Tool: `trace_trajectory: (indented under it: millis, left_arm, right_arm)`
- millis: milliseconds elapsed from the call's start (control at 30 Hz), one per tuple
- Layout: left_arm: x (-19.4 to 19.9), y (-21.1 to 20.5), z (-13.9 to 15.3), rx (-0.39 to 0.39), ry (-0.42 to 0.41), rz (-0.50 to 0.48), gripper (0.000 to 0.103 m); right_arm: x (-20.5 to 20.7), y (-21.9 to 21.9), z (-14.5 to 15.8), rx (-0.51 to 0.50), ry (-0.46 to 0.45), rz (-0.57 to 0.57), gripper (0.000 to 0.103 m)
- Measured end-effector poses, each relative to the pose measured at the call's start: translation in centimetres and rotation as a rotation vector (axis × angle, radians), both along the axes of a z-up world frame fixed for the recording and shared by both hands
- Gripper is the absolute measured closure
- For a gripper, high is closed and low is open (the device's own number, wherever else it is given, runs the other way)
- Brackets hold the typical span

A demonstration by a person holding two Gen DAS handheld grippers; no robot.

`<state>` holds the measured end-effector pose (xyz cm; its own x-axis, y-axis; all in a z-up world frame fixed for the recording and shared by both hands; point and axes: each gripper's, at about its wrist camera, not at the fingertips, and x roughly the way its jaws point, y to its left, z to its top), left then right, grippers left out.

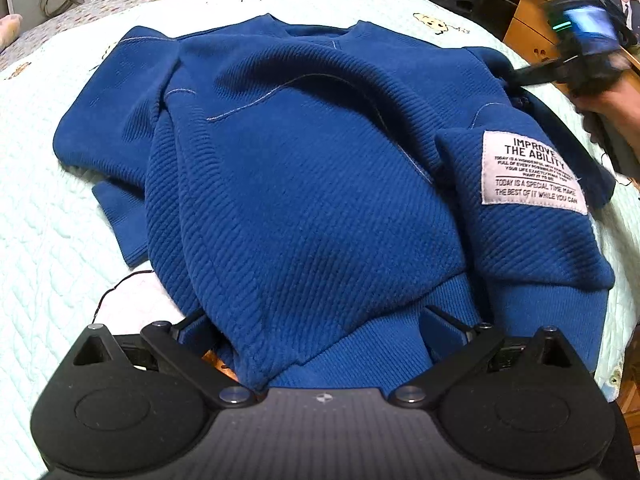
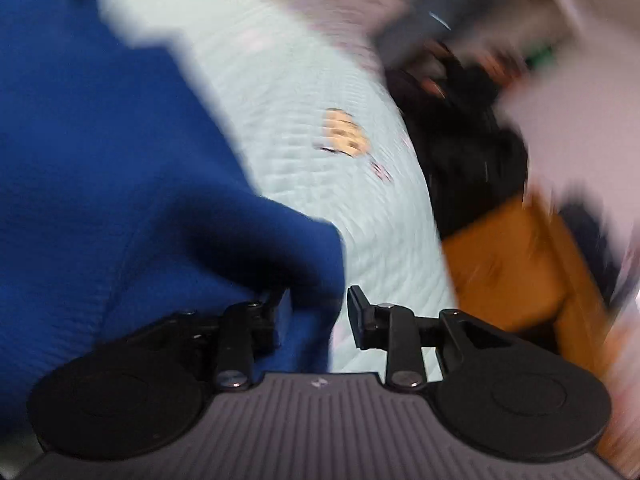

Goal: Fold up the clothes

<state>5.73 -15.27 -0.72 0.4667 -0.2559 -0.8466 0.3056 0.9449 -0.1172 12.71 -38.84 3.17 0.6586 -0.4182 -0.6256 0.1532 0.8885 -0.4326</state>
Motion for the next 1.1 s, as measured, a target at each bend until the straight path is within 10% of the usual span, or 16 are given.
trace_trajectory:
  millis: [100, 267, 533, 867, 1000, 1100]
  left_arm:
    - [-0.2, -0.1, 0.0, 0.008, -0.010, 0.002, 0.000]
    - [-0.4, -0.1, -0.1, 0.009, -0.023, 0.001, 0.000]
    - [-0.5, 0.0, -0.2, 0.000, -0.035, -0.003, 0.000]
    - [0.0, -0.6, 0.0, 0.034, -0.001, 0.026, 0.000]
    - [0.2, -0.5, 0.1, 0.037, 0.019, 0.030, 0.000]
    - [0.3, -0.6, 0.1, 0.041, 0.026, 0.031, 0.000]
  right_arm:
    - [-5.0, -2.8, 2.9, 0.373, -0.173, -0.073, 0.042]
    - [-13.9, -6.3, 4.1, 0.604, -0.368, -0.220, 0.040]
    - [-20.9, -9.0, 0.1, 0.727, -0.364, -0.455, 0.031]
    - [-19.0, -5.2, -2.4, 0.797, -0.350, -0.359, 0.023]
    - [-16.3, -3.9, -2.3, 0.756, -0.309, -0.300, 0.037]
    - [-15.3, -3.6, -1.8, 0.695, -0.261, -0.261, 0.081]
